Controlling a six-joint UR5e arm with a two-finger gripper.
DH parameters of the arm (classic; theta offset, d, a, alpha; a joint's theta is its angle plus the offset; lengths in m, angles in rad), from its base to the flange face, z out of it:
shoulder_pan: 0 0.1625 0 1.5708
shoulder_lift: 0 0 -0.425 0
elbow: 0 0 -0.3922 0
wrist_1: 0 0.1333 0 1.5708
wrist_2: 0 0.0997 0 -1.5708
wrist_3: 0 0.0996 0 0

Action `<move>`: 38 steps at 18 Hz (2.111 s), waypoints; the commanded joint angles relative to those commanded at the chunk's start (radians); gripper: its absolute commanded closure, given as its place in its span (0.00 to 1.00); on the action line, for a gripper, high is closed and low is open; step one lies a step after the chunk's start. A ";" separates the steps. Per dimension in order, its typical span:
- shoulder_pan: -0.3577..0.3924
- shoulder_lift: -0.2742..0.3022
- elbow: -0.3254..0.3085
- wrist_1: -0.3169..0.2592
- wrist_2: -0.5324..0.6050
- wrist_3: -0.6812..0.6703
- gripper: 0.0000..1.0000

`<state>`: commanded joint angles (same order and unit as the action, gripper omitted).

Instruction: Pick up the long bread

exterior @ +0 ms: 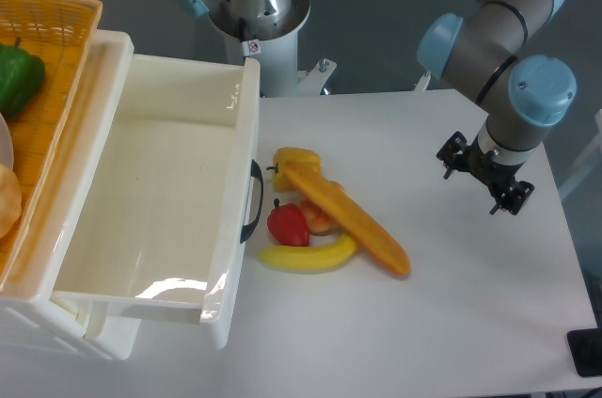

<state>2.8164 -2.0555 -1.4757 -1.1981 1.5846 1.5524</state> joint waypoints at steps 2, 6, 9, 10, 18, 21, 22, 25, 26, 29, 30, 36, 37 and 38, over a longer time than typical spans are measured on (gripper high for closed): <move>0.002 0.002 0.000 -0.002 -0.002 0.003 0.00; 0.000 -0.006 -0.006 0.005 -0.006 -0.014 0.00; -0.002 -0.006 -0.025 0.028 0.003 -0.102 0.00; -0.002 -0.006 -0.026 0.028 0.006 -0.151 0.00; -0.024 -0.002 -0.018 0.026 0.000 -0.541 0.00; -0.049 -0.003 -0.014 0.026 -0.046 -0.791 0.00; -0.057 -0.008 -0.014 0.026 -0.067 -0.877 0.00; -0.090 -0.037 0.000 0.026 -0.071 -1.024 0.00; -0.092 -0.040 0.008 0.026 -0.072 -1.055 0.00; -0.116 -0.044 0.011 0.026 -0.081 -1.185 0.00; -0.127 -0.052 0.011 0.026 -0.081 -1.231 0.00; -0.178 -0.098 0.011 0.029 -0.081 -1.425 0.00; -0.179 -0.103 0.009 0.029 -0.080 -1.424 0.00; -0.181 -0.106 0.008 0.029 -0.078 -1.424 0.00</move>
<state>2.6354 -2.1613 -1.4680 -1.1689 1.5064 0.1289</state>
